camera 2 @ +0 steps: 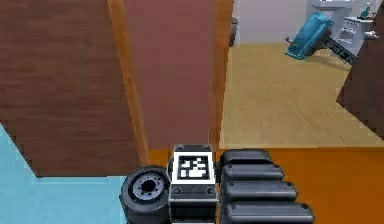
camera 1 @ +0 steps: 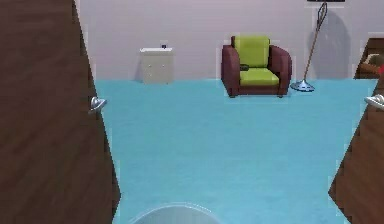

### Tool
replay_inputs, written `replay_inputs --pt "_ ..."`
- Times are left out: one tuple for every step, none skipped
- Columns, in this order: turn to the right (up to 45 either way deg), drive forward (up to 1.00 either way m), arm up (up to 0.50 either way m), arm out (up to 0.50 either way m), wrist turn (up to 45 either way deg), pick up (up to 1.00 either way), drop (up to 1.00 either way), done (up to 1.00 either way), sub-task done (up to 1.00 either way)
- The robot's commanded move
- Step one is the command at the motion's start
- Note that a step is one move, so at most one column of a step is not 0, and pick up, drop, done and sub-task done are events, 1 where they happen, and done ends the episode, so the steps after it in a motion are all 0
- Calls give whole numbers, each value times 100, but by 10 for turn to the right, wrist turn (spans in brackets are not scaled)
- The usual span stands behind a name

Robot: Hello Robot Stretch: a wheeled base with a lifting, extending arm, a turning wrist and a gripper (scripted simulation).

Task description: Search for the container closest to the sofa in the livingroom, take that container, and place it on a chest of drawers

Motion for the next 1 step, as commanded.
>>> replay_inputs --pt "0 100 0 0 0 0 0 0 0"
